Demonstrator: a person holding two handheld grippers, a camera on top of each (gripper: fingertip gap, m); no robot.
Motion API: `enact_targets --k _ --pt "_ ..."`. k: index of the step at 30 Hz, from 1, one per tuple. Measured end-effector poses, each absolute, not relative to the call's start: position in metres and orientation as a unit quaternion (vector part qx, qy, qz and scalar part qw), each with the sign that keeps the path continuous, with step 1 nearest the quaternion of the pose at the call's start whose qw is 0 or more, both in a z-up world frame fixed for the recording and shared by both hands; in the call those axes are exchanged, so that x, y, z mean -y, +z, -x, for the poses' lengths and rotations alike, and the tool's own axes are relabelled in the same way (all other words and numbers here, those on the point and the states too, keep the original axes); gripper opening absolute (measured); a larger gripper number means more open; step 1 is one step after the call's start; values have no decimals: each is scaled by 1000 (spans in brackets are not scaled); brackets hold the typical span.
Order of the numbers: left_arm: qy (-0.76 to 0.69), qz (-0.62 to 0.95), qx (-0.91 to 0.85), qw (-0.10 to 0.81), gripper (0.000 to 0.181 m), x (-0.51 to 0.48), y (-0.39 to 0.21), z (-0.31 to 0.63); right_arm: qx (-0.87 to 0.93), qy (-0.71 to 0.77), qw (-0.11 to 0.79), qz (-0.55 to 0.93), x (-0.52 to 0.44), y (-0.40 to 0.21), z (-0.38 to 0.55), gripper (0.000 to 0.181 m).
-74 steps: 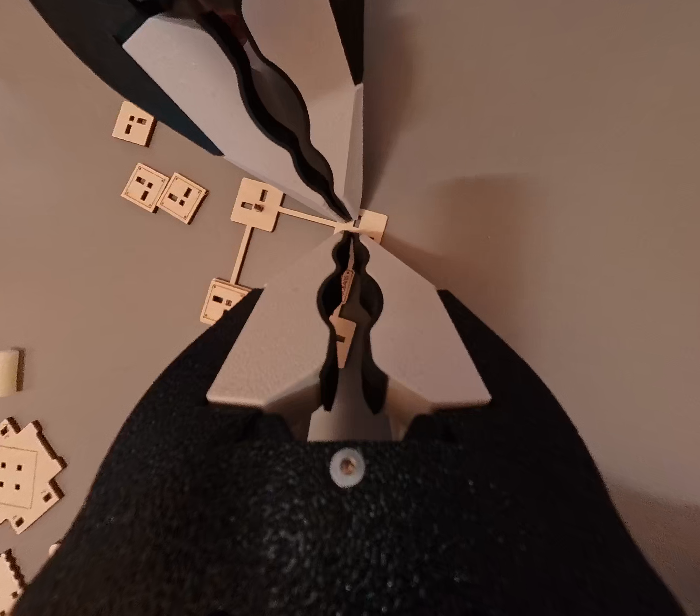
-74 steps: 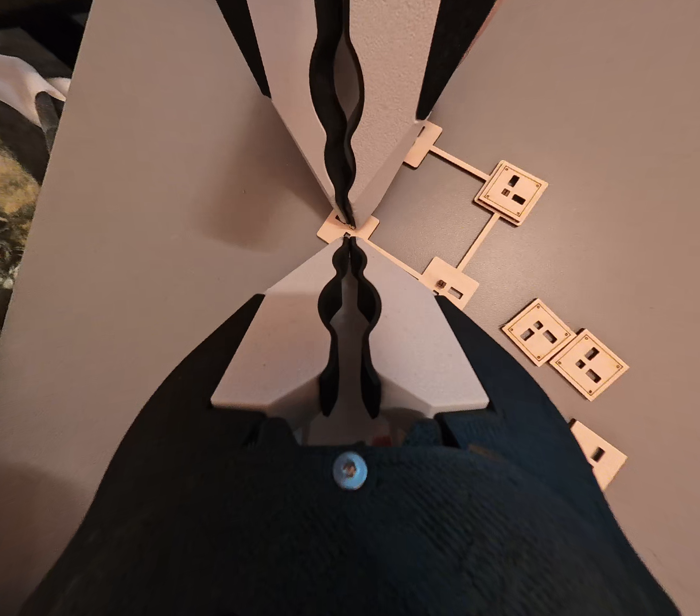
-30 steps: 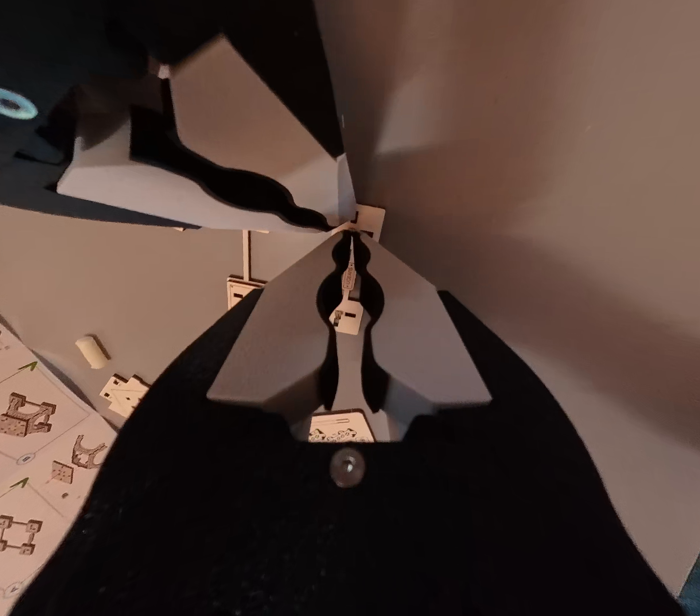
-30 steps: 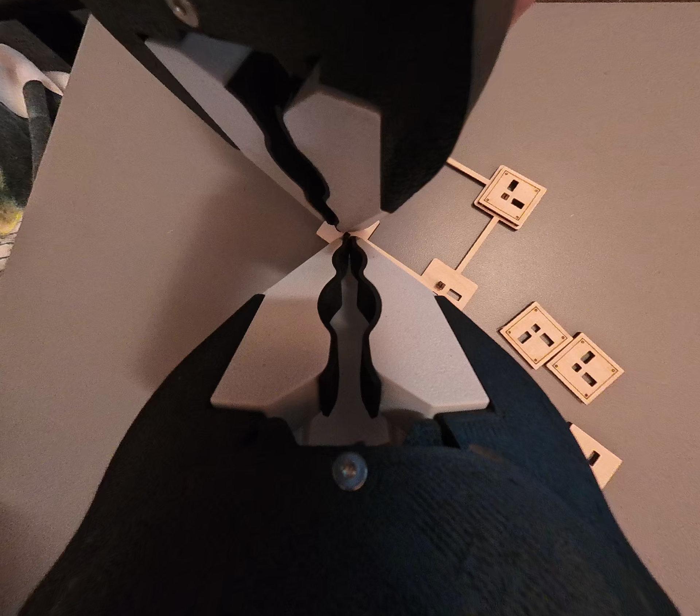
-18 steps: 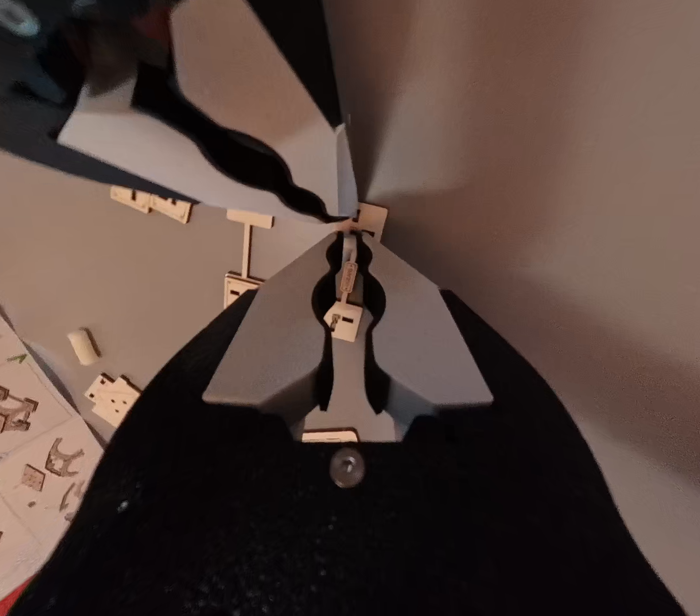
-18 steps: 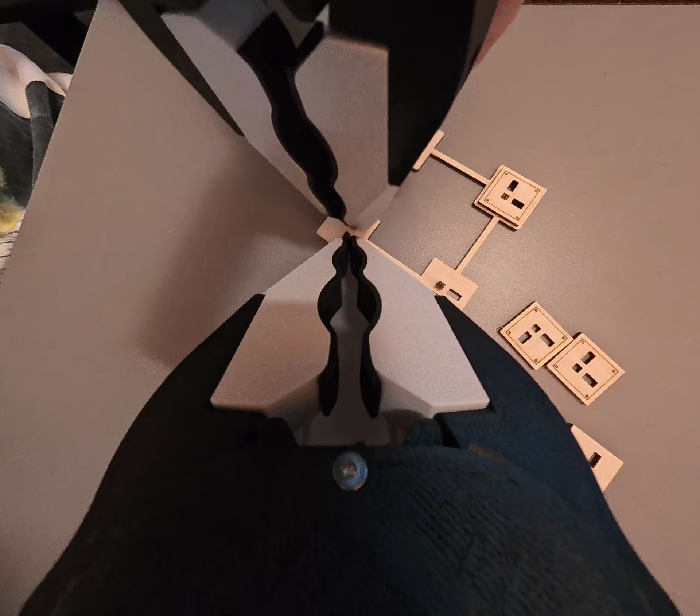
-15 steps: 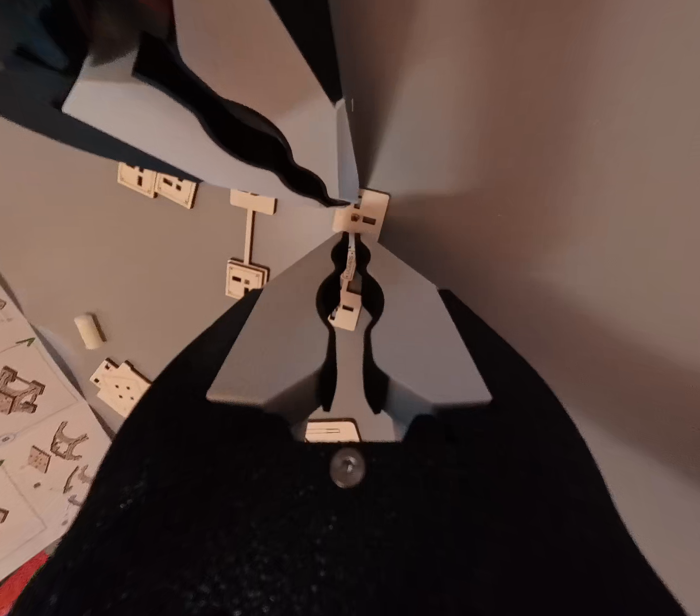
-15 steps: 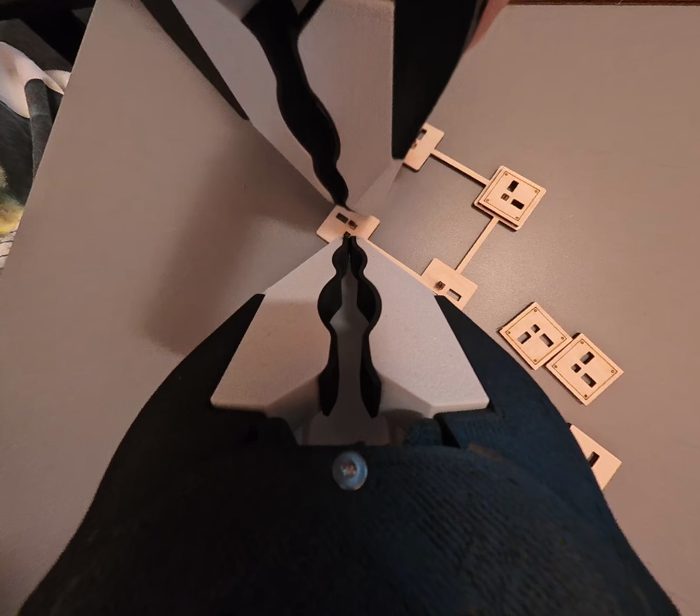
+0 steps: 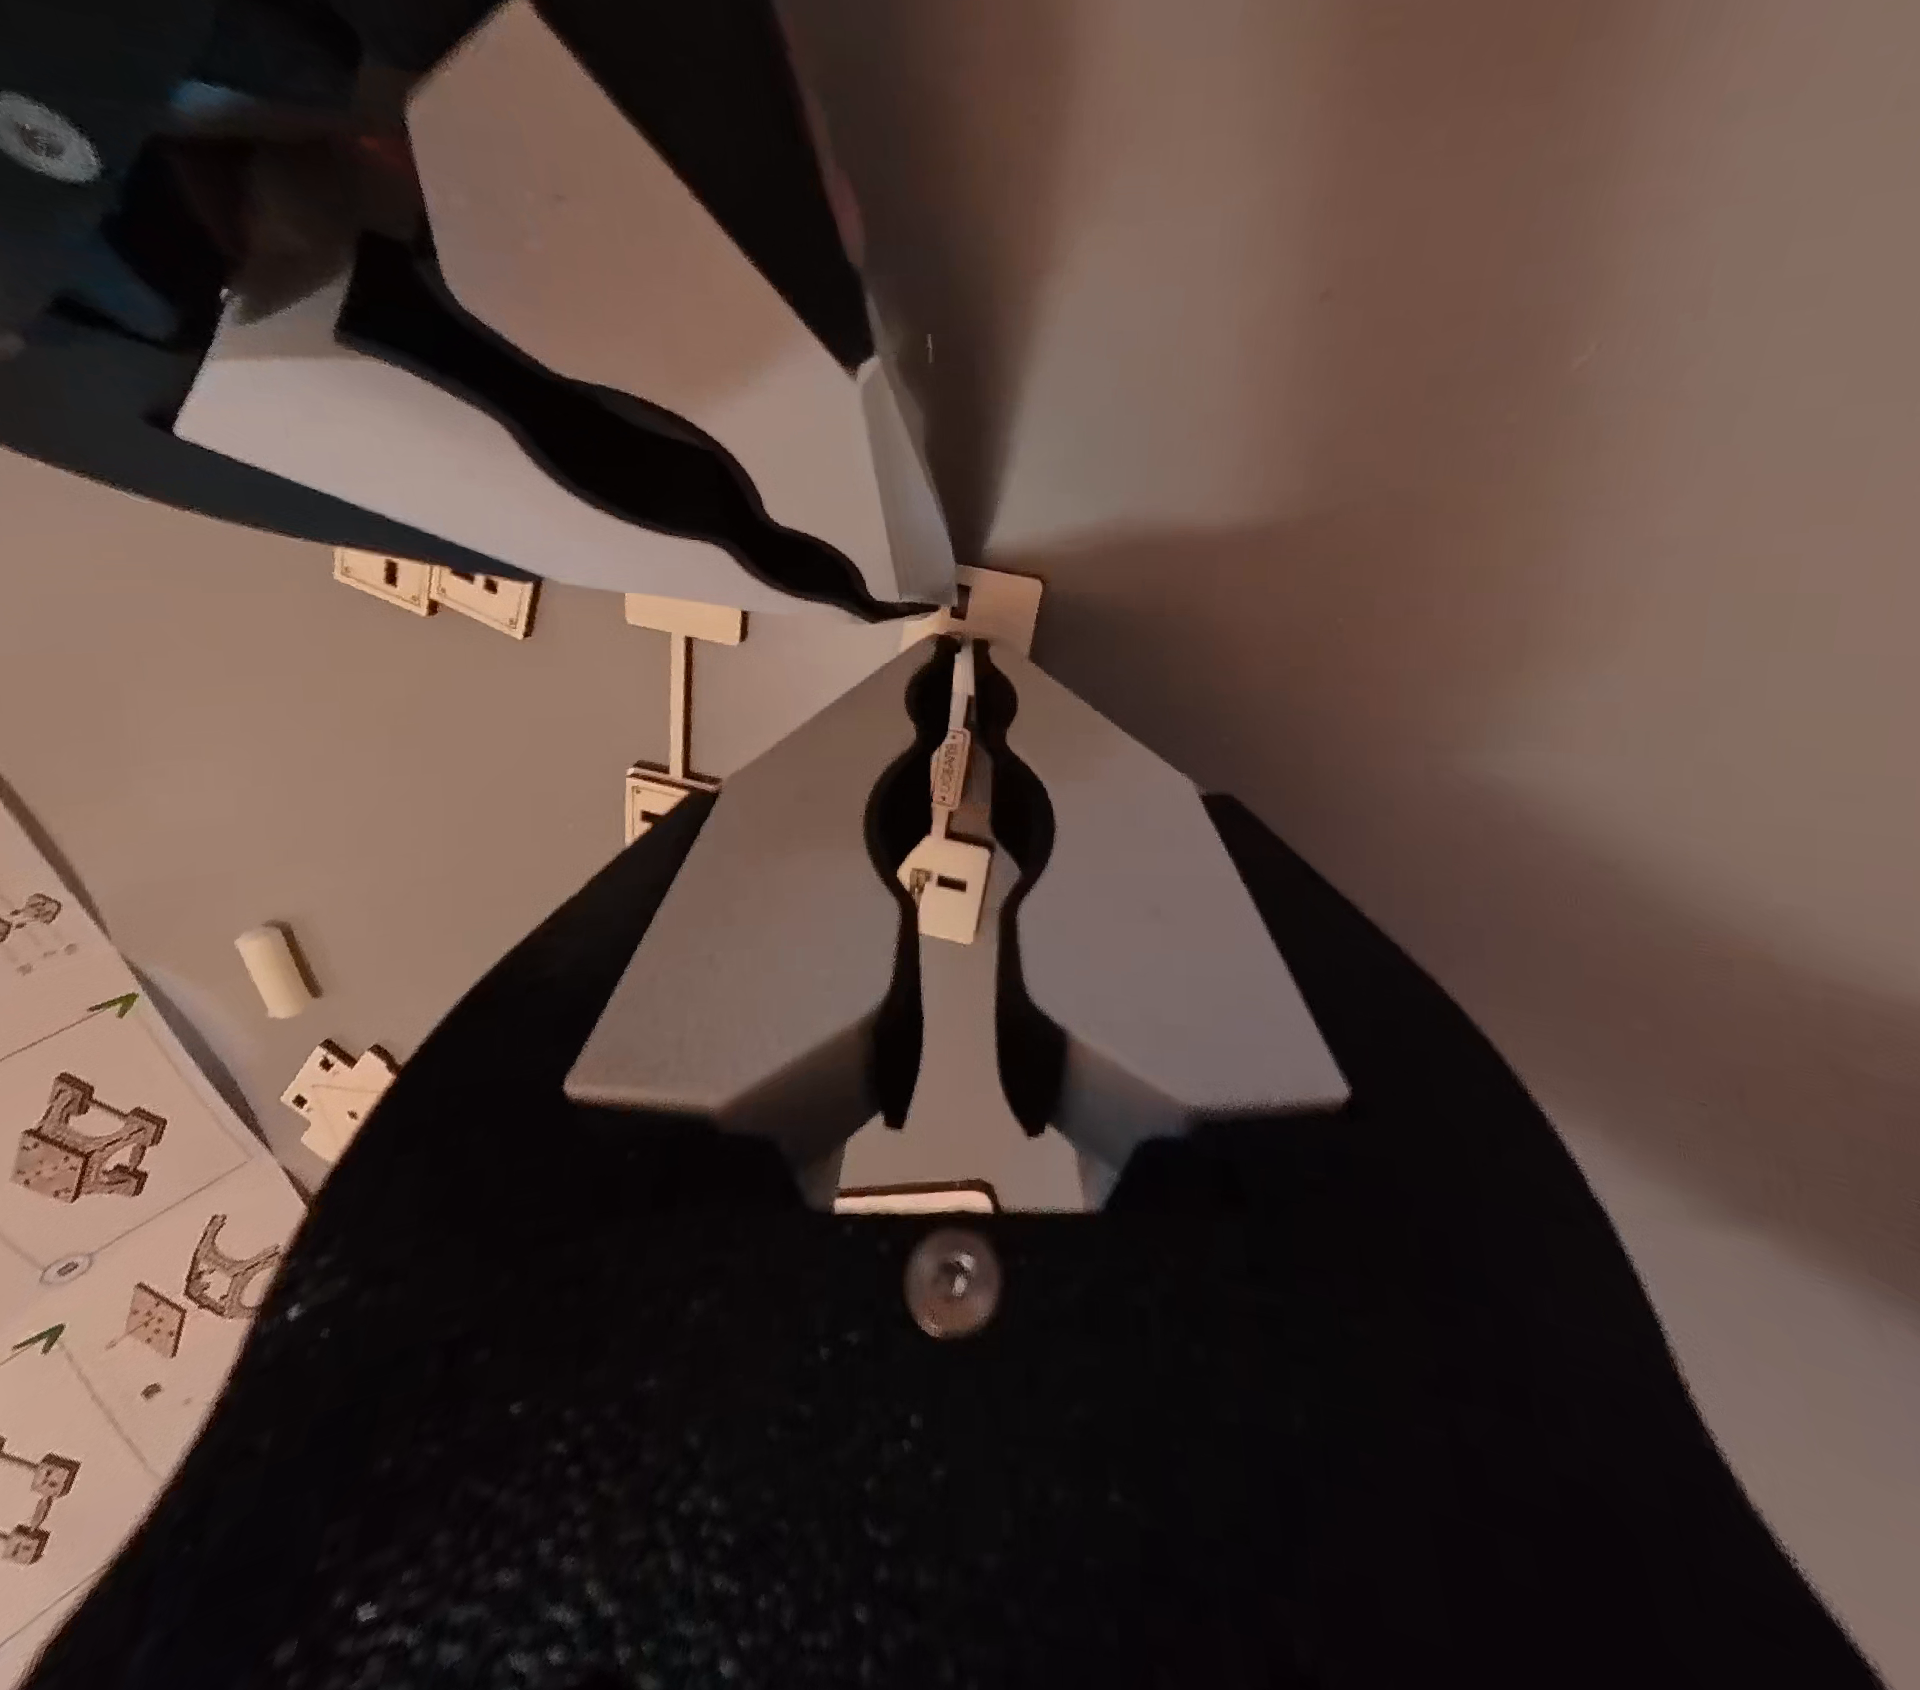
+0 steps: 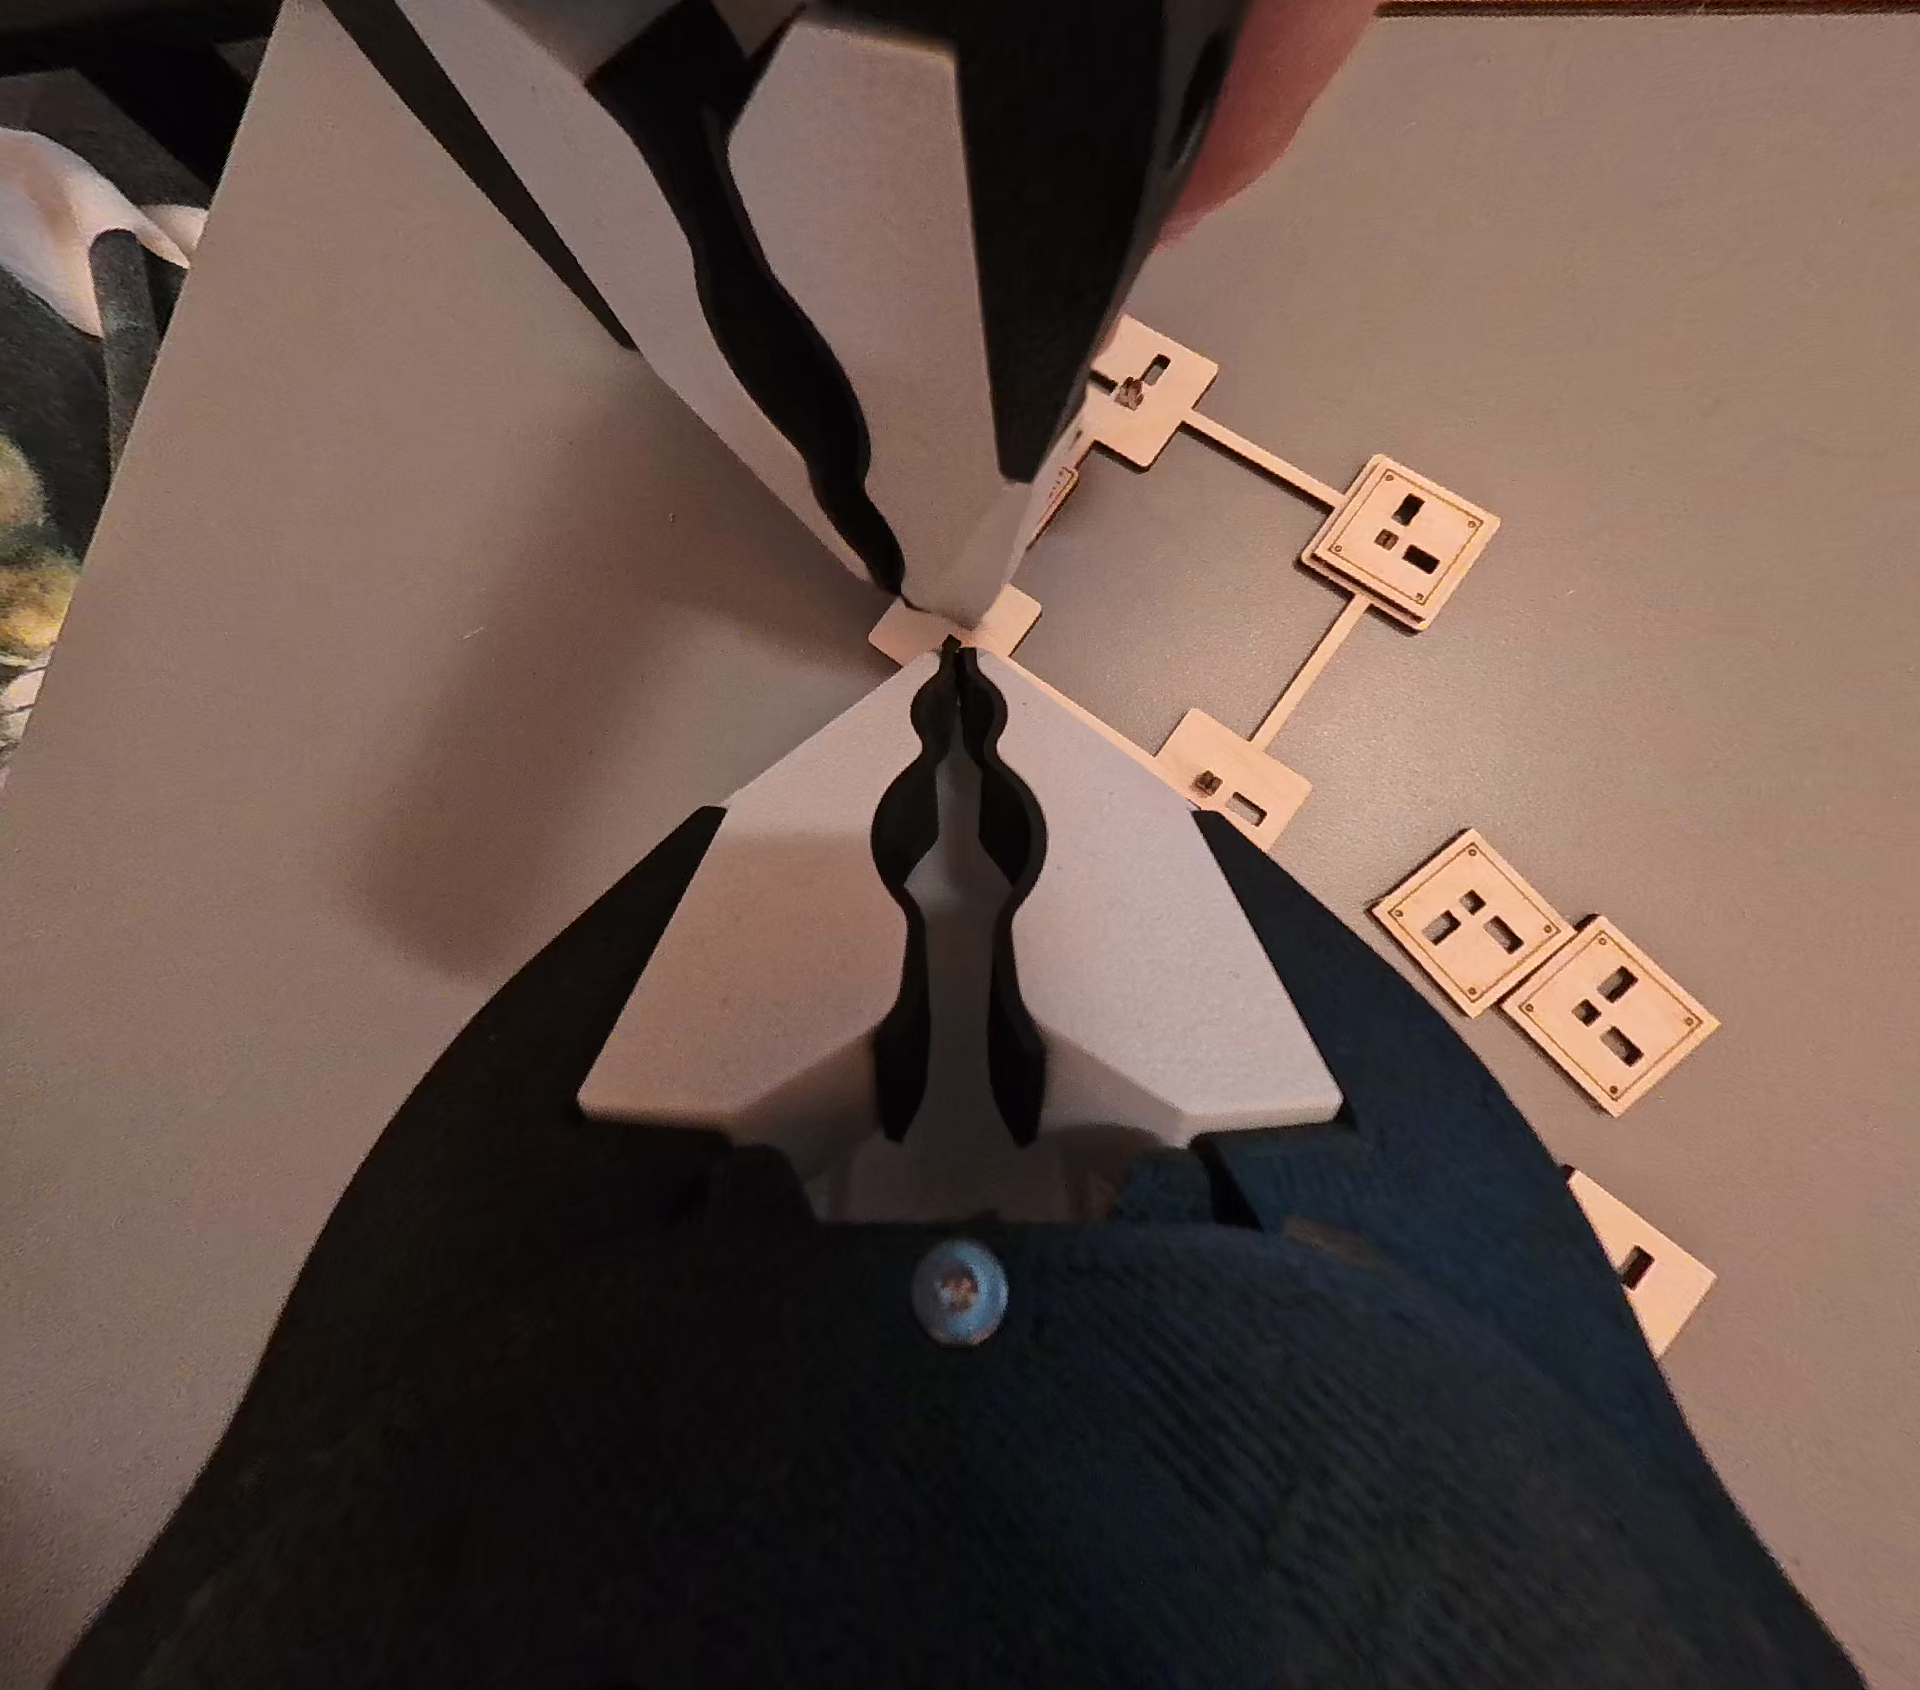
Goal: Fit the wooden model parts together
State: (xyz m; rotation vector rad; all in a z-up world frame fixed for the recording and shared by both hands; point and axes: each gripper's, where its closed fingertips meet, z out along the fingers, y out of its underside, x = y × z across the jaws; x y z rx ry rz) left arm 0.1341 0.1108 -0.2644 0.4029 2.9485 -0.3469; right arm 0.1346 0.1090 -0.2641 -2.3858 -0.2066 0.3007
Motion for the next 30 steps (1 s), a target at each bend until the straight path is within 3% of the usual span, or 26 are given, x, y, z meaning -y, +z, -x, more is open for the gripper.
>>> enact_targets --k 1,30 --pt "-114 -136 -982 71 2 -111 -264 -133 79 118 357 923 -109 -264 -135 0" --pt "-103 -152 -979 87 0 -113 -265 -138 78 118 359 923 -109 -264 -135 0"
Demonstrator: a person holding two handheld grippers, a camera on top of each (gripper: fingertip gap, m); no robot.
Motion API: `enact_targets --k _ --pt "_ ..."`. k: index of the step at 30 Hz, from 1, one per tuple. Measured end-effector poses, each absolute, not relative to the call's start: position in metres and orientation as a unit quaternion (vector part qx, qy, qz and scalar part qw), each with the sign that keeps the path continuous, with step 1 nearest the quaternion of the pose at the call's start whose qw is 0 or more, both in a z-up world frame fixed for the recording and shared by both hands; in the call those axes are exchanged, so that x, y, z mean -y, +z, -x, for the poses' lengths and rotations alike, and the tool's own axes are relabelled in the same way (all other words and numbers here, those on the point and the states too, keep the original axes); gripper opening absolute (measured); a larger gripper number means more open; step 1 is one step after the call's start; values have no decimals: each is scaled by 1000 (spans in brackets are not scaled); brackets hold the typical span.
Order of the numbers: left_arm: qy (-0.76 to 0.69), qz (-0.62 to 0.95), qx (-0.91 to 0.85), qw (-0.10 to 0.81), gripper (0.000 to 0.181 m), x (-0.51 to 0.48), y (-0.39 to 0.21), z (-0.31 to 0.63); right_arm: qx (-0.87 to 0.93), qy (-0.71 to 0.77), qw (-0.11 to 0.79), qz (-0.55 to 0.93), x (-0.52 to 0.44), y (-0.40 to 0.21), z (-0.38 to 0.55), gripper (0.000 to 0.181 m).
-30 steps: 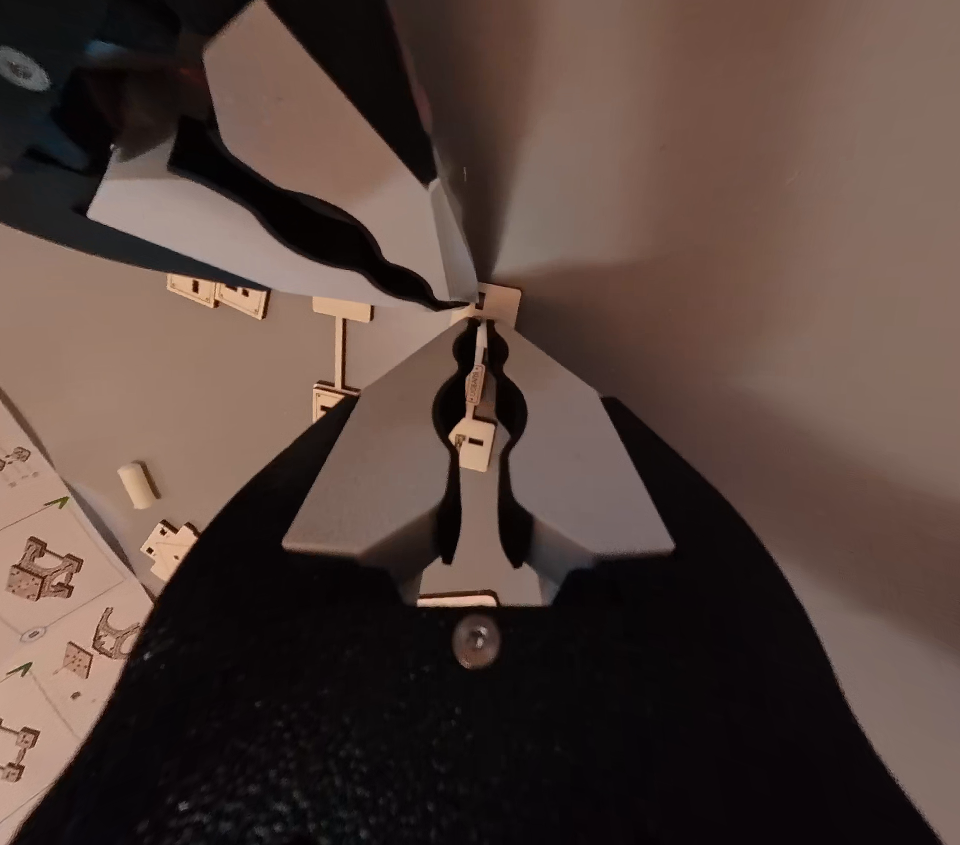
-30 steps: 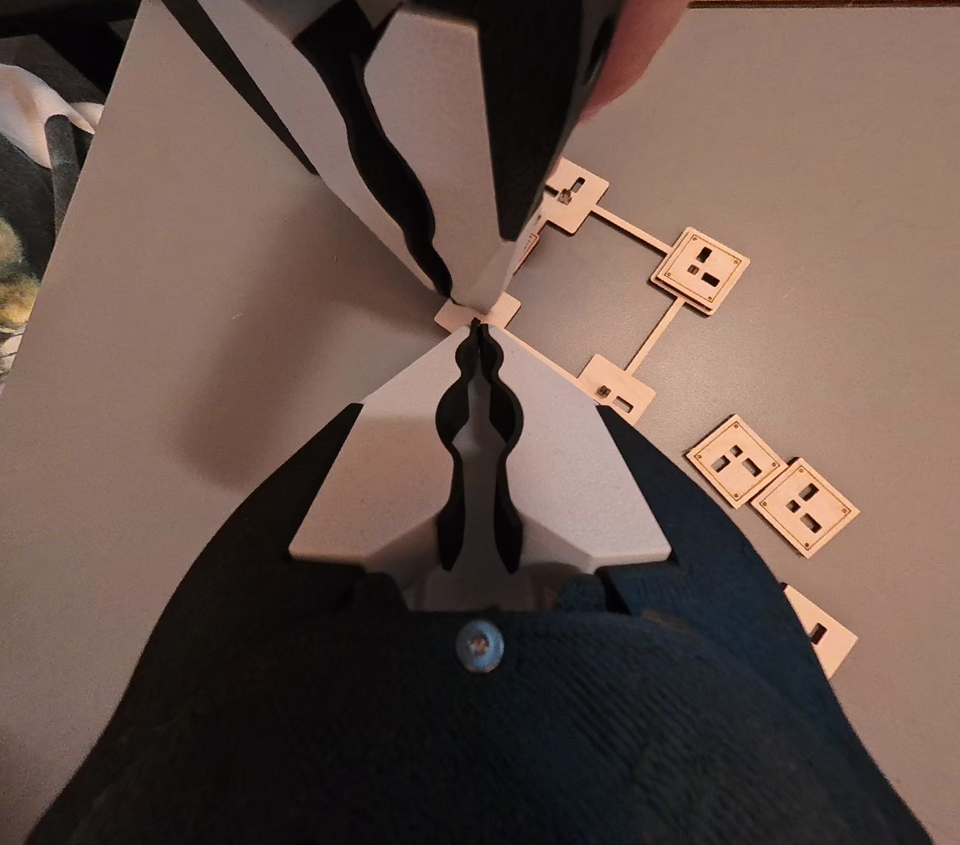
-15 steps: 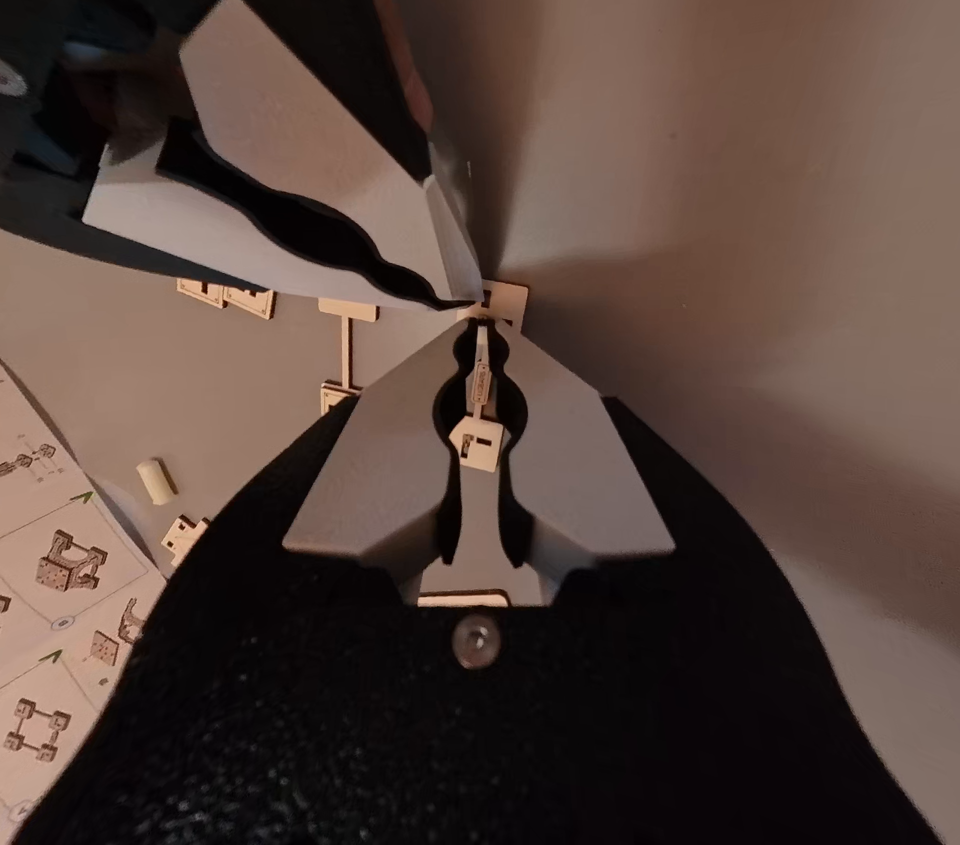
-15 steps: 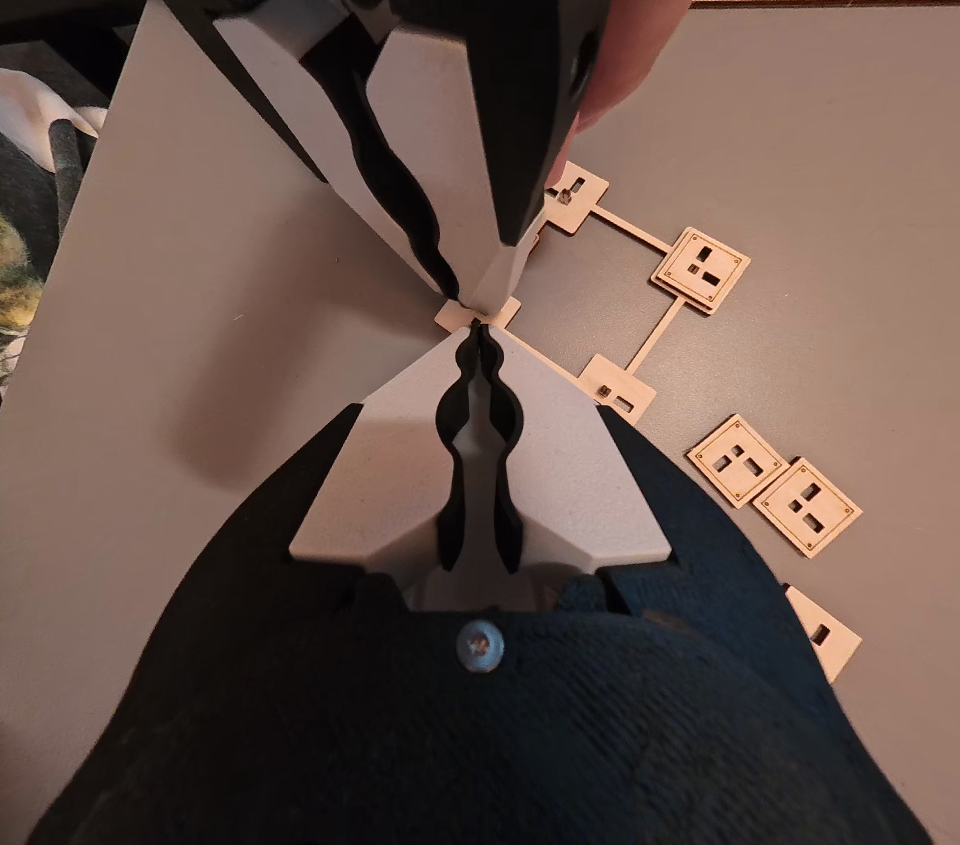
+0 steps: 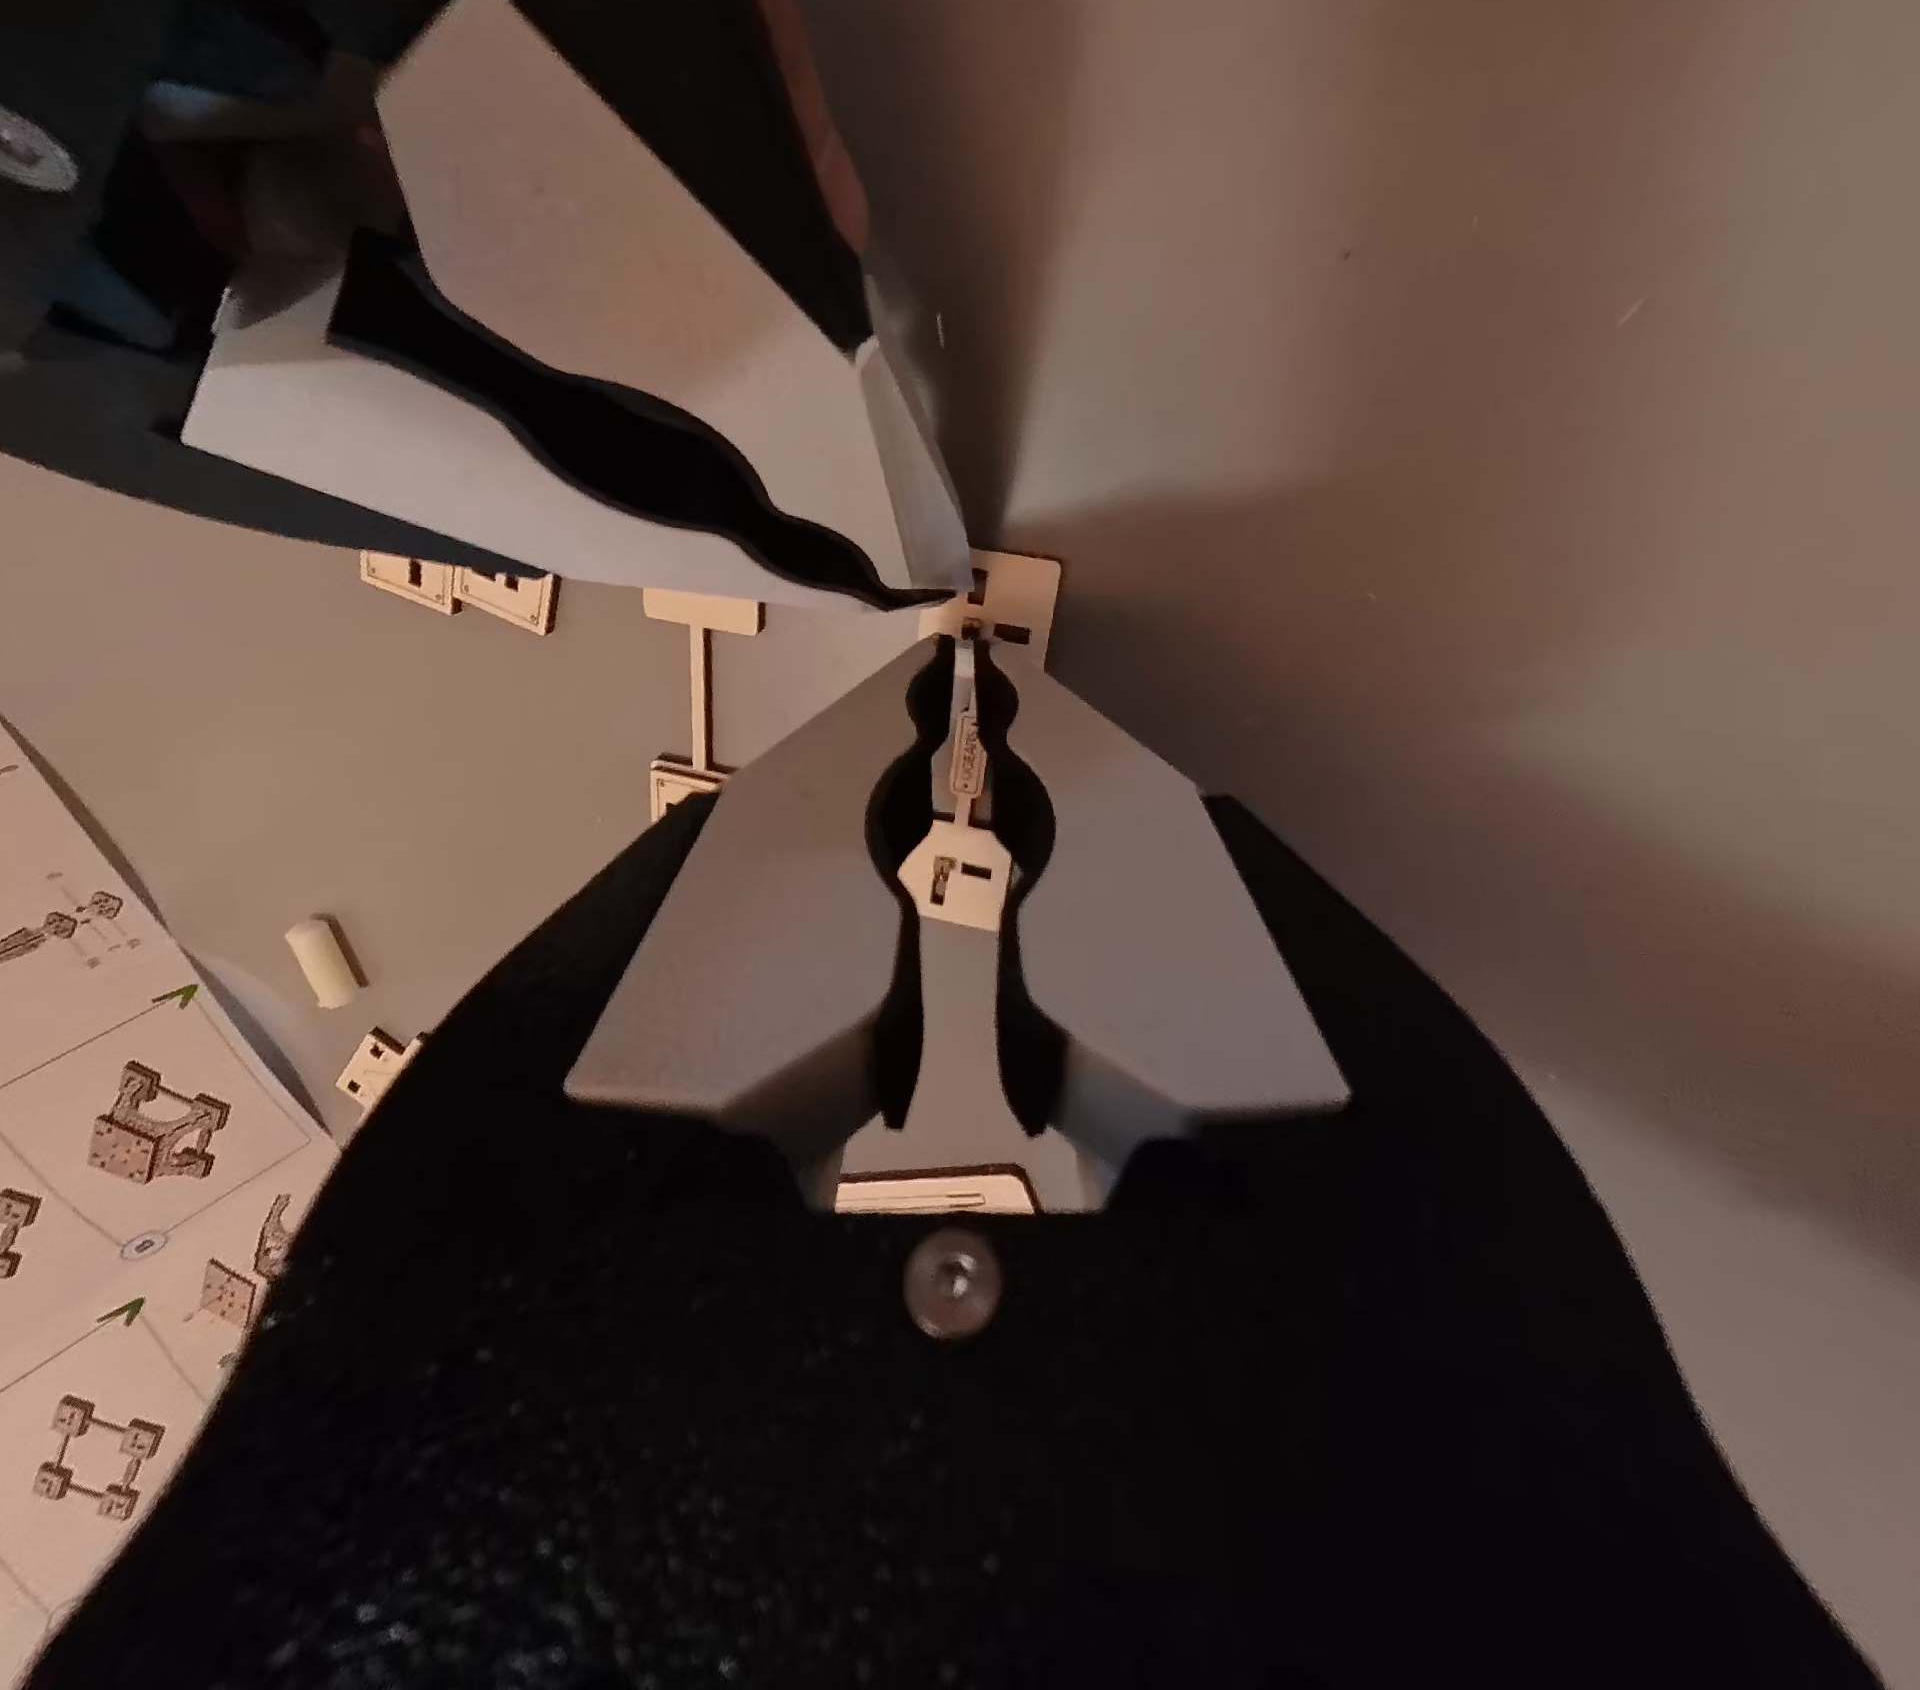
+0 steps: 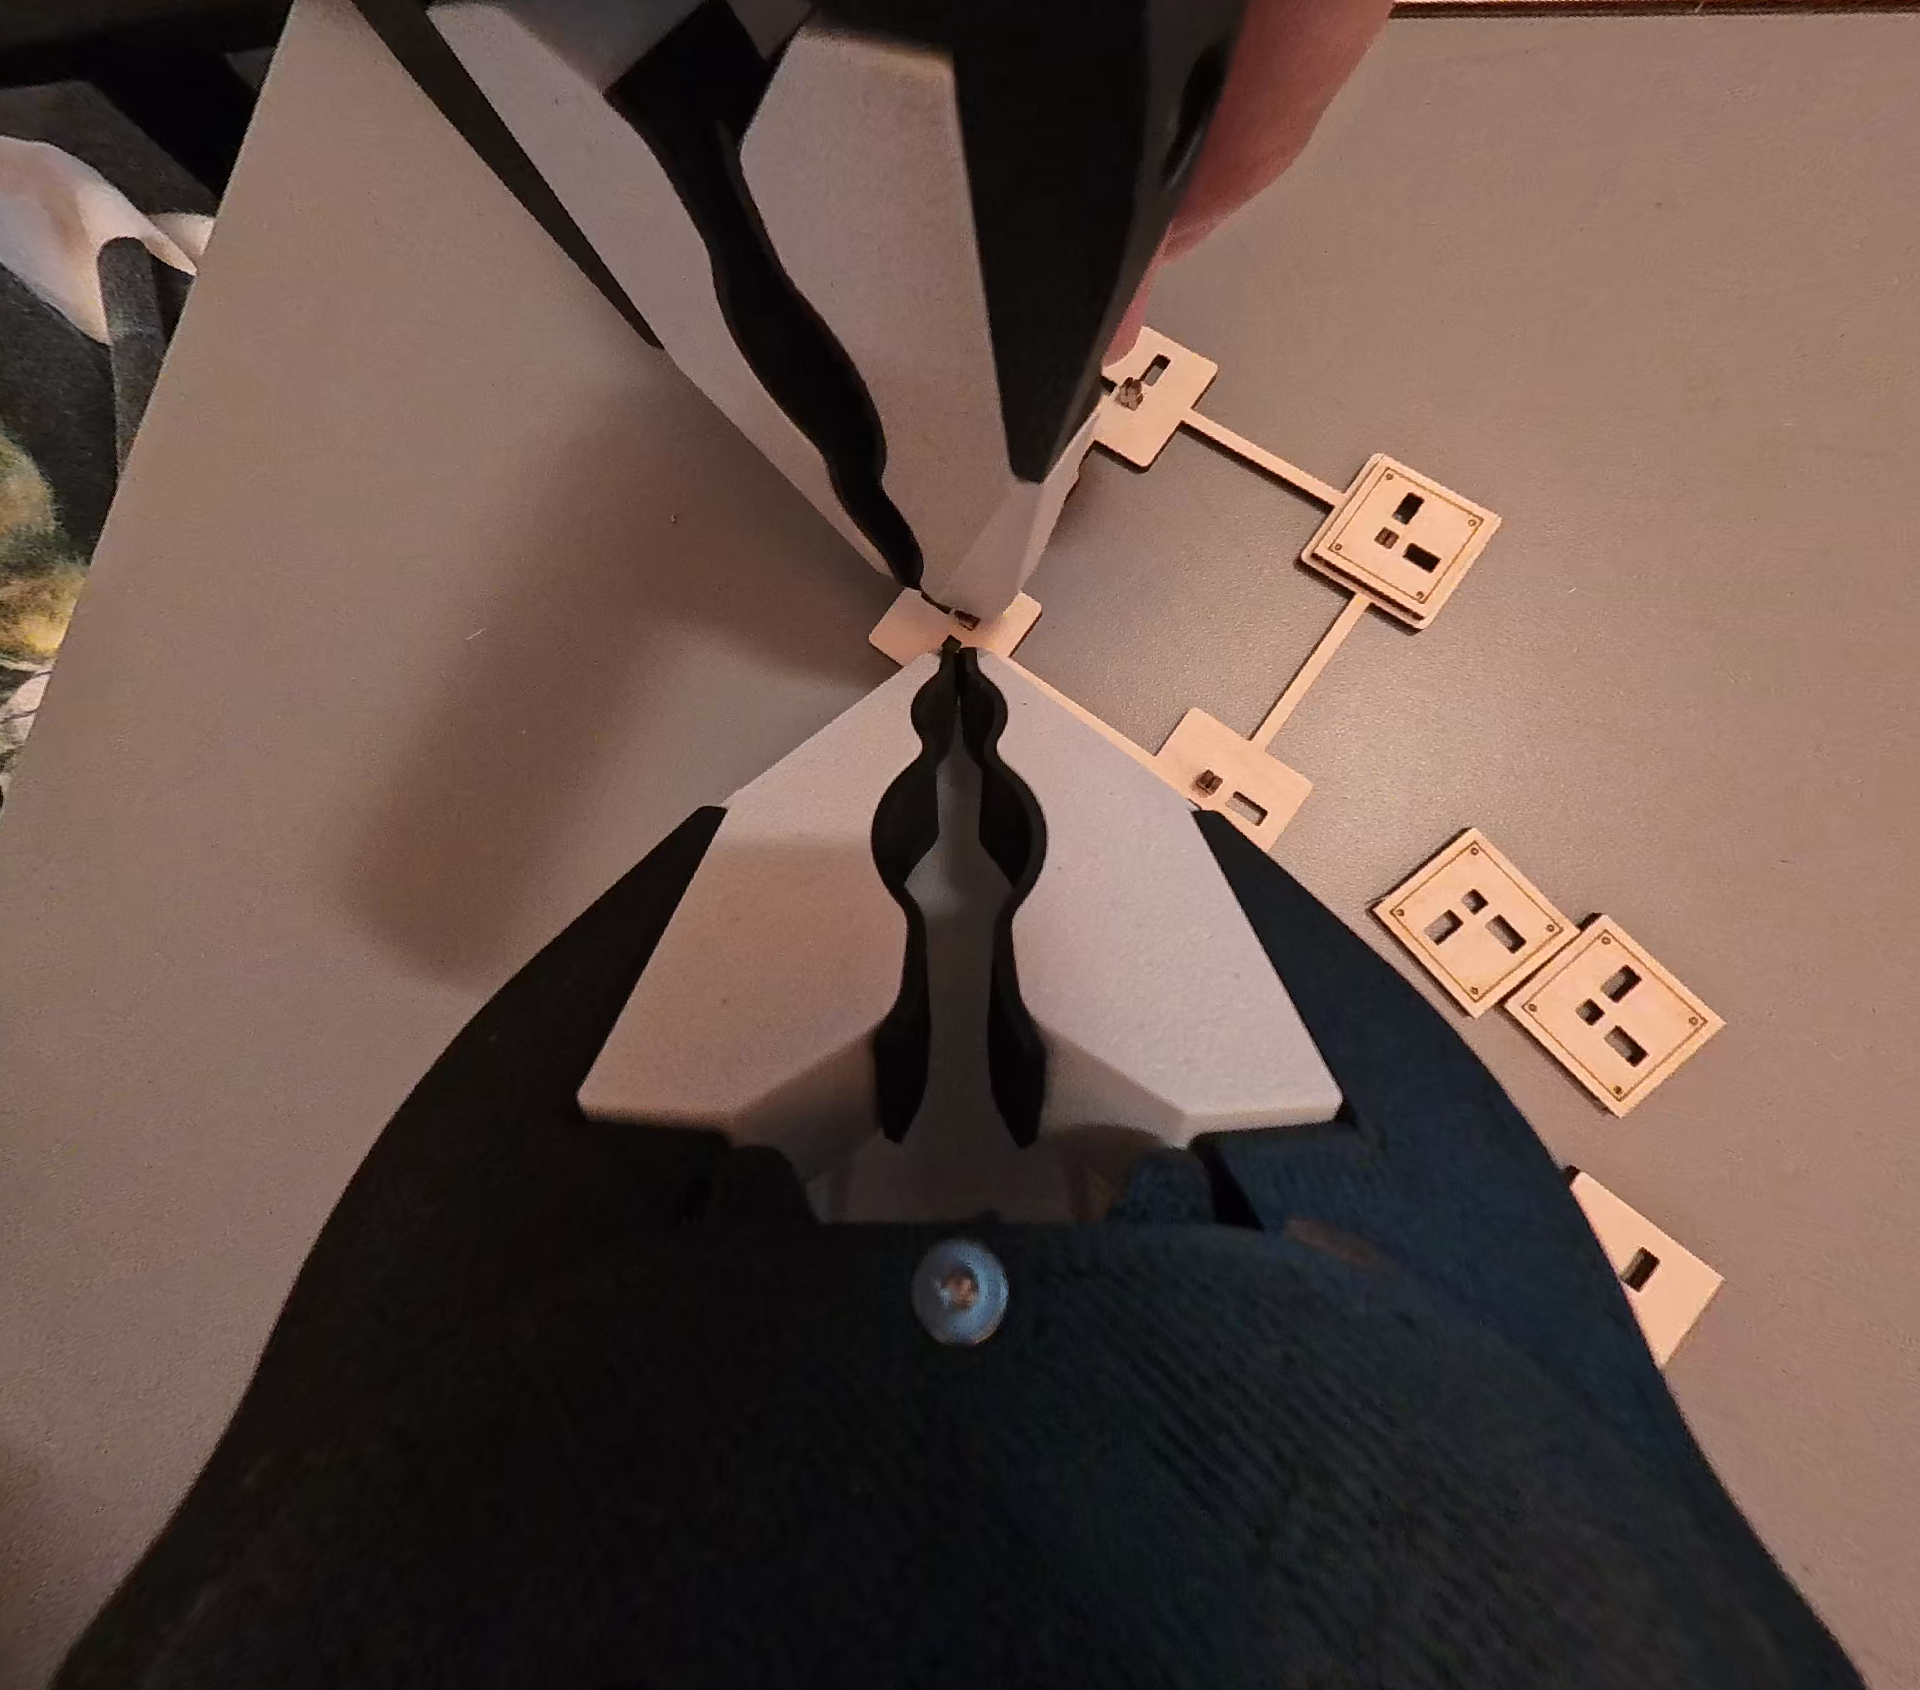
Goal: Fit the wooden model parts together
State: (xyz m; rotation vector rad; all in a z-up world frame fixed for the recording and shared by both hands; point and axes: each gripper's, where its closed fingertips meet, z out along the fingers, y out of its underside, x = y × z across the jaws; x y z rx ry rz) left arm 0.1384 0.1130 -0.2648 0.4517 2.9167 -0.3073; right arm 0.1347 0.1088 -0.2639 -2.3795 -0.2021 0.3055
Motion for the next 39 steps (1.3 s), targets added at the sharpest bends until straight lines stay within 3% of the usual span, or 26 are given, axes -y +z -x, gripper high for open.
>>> enact_targets --k 20,25,39 --pt "-106 -151 -980 80 0 -113 -265 -136 78 119 360 922 -109 -264 -135 0" --pt "-119 -153 -978 73 7 -109 -263 -132 77 119 360 922 -109 -264 -135 0" --pt "-106 -165 -977 81 0 -110 -265 -136 79 118 360 922 -109 -264 -135 0"
